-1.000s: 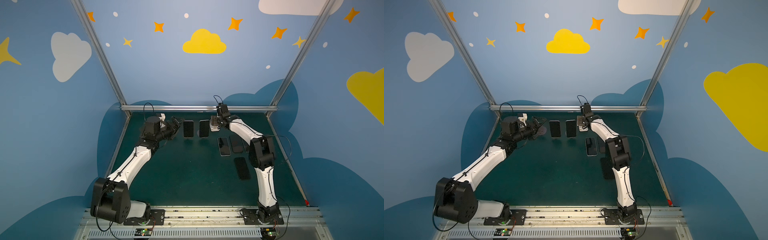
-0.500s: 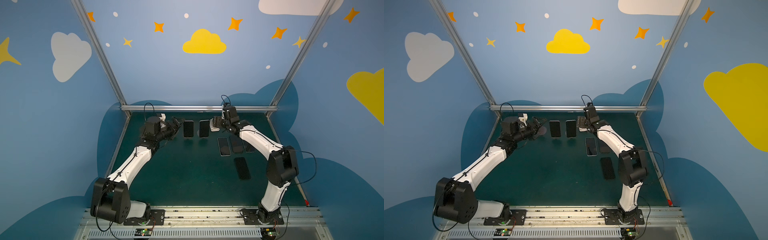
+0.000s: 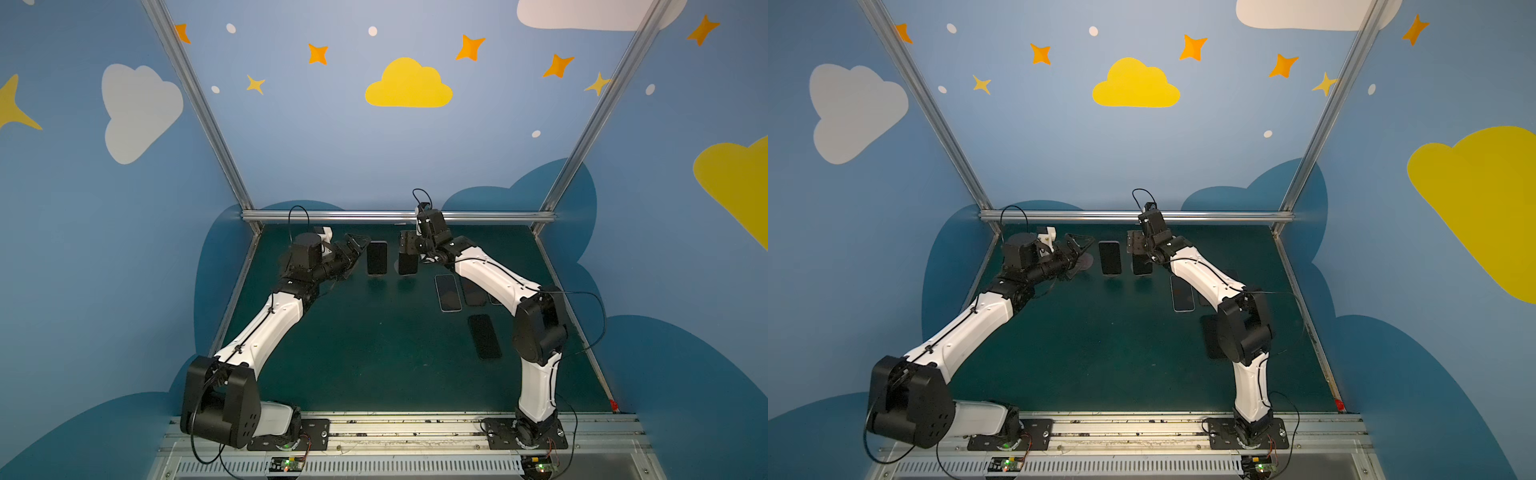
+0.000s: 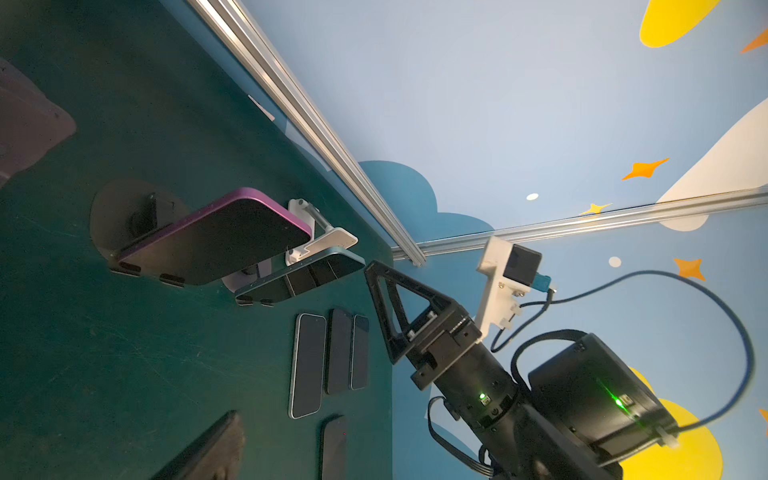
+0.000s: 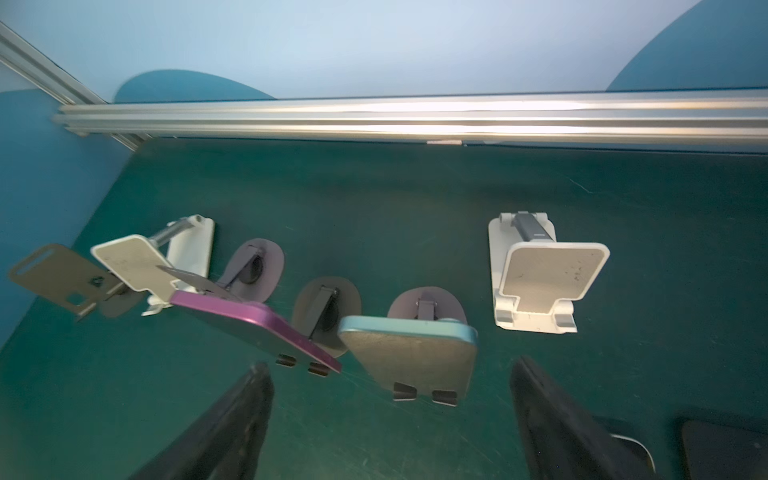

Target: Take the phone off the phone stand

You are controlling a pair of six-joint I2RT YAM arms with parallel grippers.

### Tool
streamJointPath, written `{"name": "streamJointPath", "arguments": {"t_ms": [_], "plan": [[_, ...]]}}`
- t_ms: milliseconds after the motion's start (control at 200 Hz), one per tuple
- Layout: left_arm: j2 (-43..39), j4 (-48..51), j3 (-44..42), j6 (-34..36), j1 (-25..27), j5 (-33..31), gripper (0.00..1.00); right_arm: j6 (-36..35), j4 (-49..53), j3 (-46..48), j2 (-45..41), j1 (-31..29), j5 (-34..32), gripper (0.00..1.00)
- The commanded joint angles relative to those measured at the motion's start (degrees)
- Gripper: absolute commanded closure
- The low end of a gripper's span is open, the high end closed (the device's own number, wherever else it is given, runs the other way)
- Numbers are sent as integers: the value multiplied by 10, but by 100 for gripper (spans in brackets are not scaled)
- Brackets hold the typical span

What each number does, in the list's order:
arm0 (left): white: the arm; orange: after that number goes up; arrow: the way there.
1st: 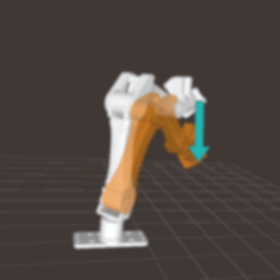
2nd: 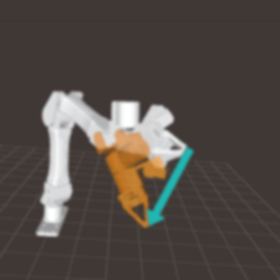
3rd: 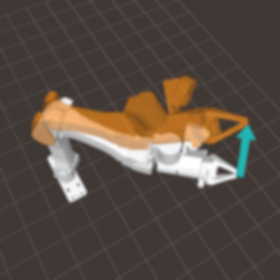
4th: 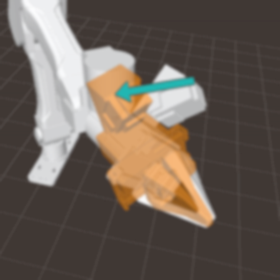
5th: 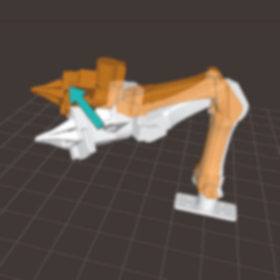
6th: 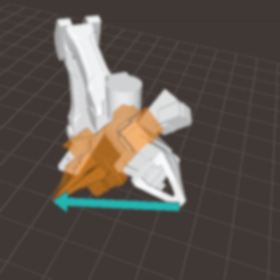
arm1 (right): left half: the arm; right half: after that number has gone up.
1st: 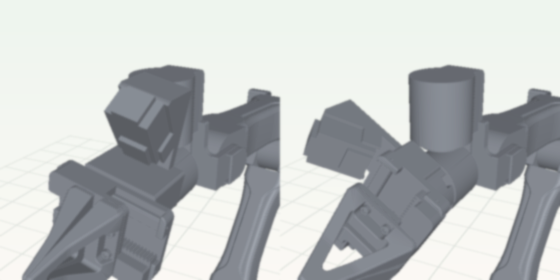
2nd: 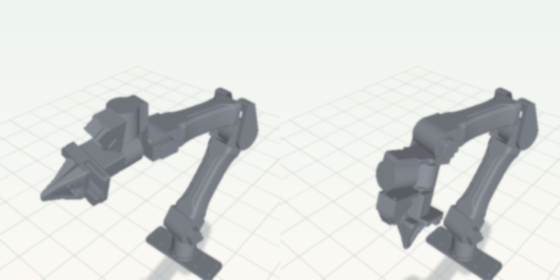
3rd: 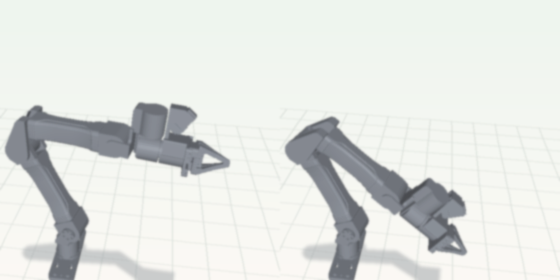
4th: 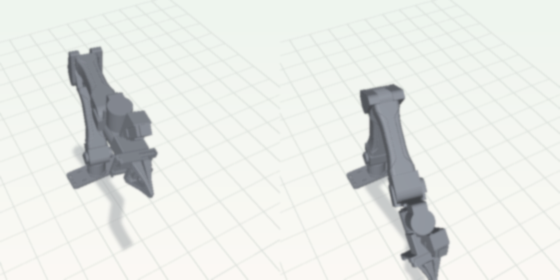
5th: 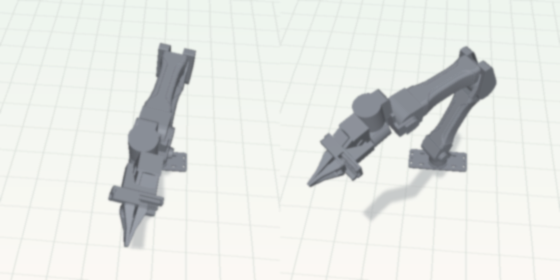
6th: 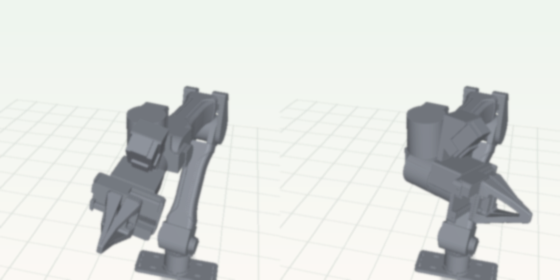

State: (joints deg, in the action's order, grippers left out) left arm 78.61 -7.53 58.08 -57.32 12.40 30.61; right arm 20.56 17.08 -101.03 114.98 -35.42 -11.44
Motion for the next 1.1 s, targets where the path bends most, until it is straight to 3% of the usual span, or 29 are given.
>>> {"name": "streamJointPath", "arguments": {"t_ms": [0, 776, 1097], "plan": [[-17, -16, 7, 2, 1, 9, 0, -7, 27, -38, 28, -3, -20, 10], [-14, -20, 5, -4, -7, 12, 0, -2, 2, -69, 110, -6, -56, 12], [-14, -24, 5, -8, -14, 16, 0, -16, -22, -64, 120, -7, -46, 24]]}}
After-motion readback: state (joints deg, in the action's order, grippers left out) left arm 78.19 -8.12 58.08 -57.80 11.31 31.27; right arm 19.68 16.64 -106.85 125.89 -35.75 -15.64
